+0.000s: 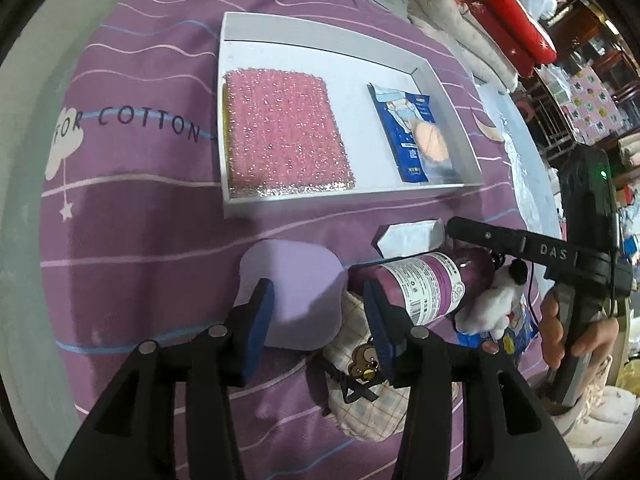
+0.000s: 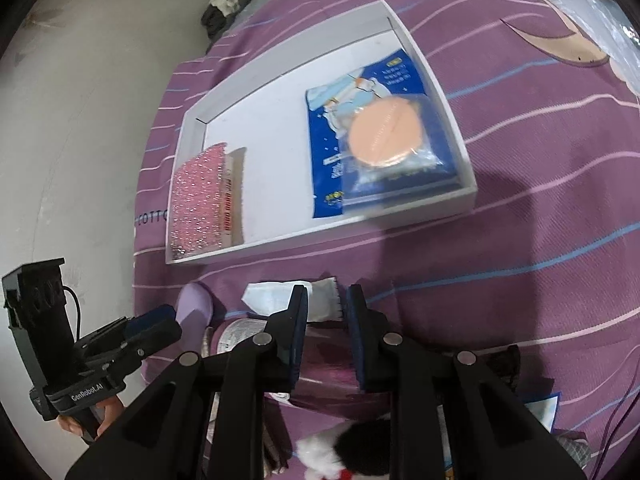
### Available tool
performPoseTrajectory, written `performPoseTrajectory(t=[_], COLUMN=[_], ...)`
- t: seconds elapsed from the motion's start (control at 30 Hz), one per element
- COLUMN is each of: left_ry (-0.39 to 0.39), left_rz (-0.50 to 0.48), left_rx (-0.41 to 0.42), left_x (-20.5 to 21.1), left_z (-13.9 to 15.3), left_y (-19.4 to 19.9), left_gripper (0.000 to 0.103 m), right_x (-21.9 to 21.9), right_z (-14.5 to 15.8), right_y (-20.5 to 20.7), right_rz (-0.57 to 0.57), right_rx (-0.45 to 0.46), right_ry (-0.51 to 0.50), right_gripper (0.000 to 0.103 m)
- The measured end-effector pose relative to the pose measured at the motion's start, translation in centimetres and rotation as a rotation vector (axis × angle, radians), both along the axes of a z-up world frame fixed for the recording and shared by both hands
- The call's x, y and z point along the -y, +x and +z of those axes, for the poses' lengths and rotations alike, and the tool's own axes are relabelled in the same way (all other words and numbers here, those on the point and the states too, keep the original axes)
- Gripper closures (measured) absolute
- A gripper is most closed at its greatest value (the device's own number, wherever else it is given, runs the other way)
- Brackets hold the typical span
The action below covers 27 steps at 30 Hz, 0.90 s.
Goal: Organize soft objects
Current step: 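Close the left gripper on the lavender pad while the right gripper reaches the white strip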
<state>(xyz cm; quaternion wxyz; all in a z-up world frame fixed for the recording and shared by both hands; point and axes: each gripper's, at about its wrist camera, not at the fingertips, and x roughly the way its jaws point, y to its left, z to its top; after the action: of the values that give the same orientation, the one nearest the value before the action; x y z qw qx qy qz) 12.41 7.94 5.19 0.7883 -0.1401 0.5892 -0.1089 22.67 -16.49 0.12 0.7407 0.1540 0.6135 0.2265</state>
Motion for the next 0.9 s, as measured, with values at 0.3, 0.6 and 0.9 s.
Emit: performPoseTrajectory(t=[0.3, 0.6, 0.9], left_ry=[-0.013, -0.06, -0.008], left_rz=[-0.04, -0.008, 0.059], left_rx=[-0.016, -0.06, -0.016], left_x=[0.2, -0.7, -2.1], left_z=[-0.4, -1.4, 0.3], left_y=[-0.2, 0.2, -0.8], left_gripper=[0.04, 0.041, 0.04], right_x=[-0.4, -0.7, -0.4], right_z=[-0.7, -1.5, -1.9], right_y=[0.3, 0.6, 0.6], right_rz=[0.012, 0.027, 0.032], right_rx=[-0.003, 0.0, -0.002], right_ry=[-0.009, -0.034, 0.074], right_gripper=[0.084, 0.083, 0.089])
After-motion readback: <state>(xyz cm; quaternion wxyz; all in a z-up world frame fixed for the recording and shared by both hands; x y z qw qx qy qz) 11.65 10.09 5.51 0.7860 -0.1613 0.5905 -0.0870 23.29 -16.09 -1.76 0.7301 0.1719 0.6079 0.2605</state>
